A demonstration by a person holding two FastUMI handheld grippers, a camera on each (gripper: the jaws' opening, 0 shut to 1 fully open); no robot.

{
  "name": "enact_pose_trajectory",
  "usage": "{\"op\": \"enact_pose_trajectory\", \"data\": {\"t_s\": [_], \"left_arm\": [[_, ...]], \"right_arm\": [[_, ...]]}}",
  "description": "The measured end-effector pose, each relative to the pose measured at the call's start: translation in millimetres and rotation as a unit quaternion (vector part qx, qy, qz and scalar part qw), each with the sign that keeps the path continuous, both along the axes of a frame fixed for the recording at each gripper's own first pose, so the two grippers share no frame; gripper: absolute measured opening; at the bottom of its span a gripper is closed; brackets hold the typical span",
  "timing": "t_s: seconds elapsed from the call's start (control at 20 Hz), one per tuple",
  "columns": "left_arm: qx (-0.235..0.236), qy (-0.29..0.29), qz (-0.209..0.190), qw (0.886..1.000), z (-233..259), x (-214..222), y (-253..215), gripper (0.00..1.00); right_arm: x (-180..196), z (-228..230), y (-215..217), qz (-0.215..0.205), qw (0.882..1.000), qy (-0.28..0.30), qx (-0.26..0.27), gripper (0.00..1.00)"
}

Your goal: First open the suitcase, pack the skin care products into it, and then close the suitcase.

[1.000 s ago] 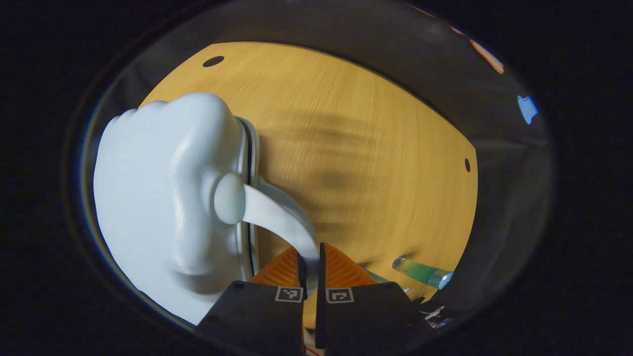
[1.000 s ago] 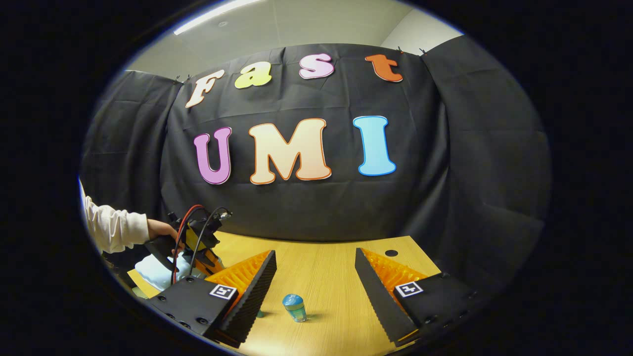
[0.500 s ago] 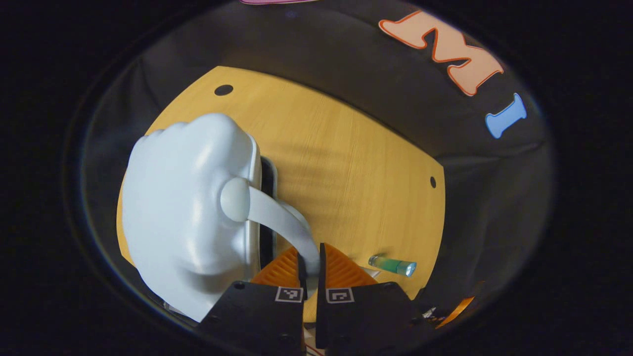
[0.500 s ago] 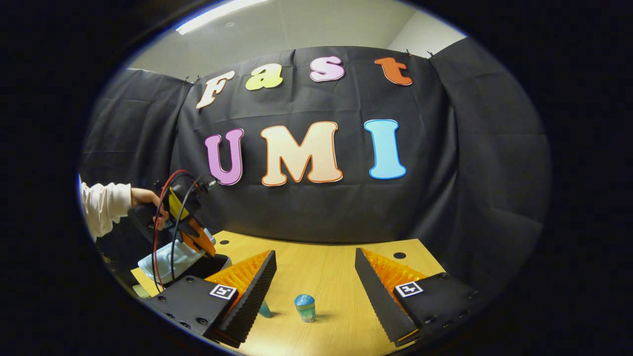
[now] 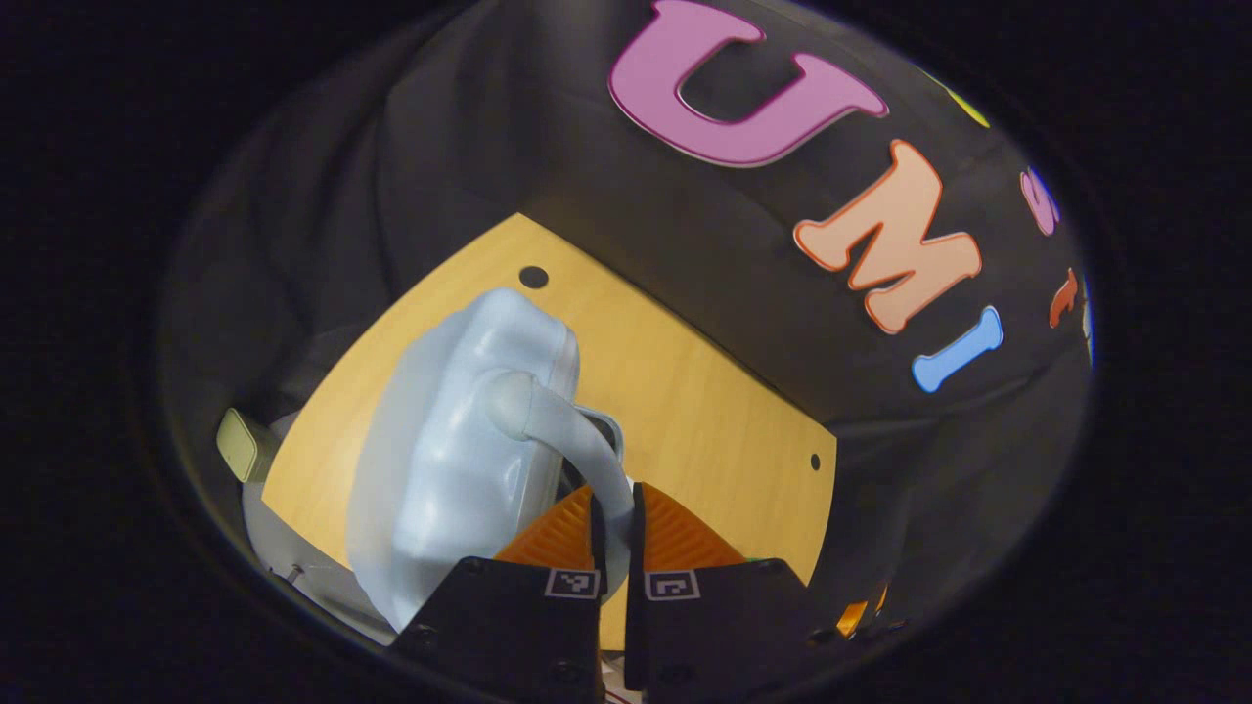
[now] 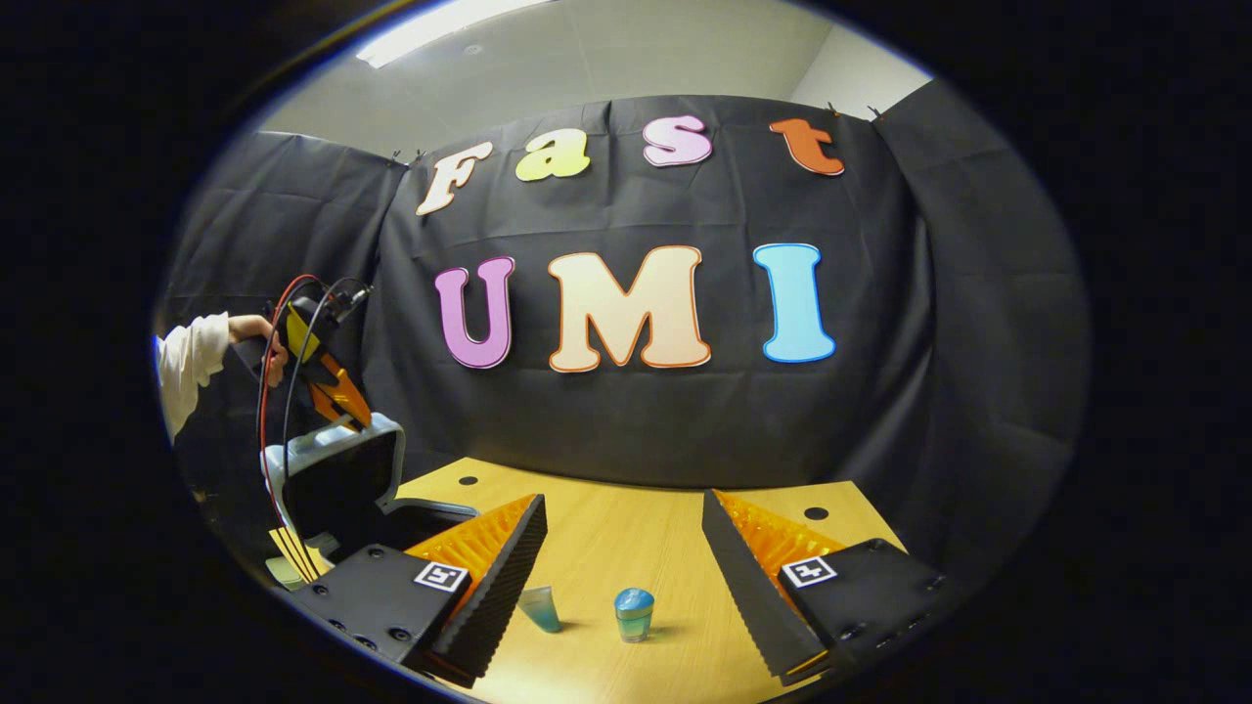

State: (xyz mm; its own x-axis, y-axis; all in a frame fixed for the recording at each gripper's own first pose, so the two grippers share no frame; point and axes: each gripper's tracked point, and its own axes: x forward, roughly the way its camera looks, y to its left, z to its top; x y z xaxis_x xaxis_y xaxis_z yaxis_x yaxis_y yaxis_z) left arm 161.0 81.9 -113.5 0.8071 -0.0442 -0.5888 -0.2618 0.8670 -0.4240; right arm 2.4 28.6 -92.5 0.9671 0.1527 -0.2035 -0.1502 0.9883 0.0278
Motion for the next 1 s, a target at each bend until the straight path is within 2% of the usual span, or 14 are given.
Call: {"op": "enact_pose_trajectory", "data": {"t_s": [0.05, 0.25, 0.45, 0.5, 0.6, 0.8, 0.9, 1.0], "left_arm": [[0.003, -0.009, 0.014, 1.0, 3, 1, 11, 0.02], [0.026, -0.028, 0.07, 0.997, 4, -4, 54, 0.02], [0.058, -0.031, 0.131, 0.989, -5, -12, 114, 0.02], [0.059, -0.029, 0.145, 0.987, -8, -15, 129, 0.0], [0.053, -0.018, 0.169, 0.984, -24, -19, 155, 0.02], [-0.013, 0.003, 0.207, 0.978, -75, -43, 208, 0.02], [-0.059, 0.0, 0.215, 0.975, -103, -51, 229, 0.02], [-0.083, -0.002, 0.22, 0.972, -132, -57, 244, 0.02]], "right_arm": [[0, 0, 4, 0.004, 1.0, 0.0, -0.002, 1.0], [2, -2, 19, 0.016, 1.0, 0.002, -0.013, 1.0], [4, -6, 33, 0.019, 1.0, 0.006, -0.013, 1.0], [5, -8, 36, 0.019, 1.0, 0.008, -0.01, 1.0], [7, -8, 44, 0.02, 1.0, 0.012, -0.004, 1.0], [13, -7, 59, 0.017, 1.0, 0.014, -0.007, 1.0], [14, -13, 65, 0.017, 0.999, 0.021, -0.017, 1.0], [16, -21, 70, 0.015, 0.999, 0.032, -0.029, 1.0]]}}
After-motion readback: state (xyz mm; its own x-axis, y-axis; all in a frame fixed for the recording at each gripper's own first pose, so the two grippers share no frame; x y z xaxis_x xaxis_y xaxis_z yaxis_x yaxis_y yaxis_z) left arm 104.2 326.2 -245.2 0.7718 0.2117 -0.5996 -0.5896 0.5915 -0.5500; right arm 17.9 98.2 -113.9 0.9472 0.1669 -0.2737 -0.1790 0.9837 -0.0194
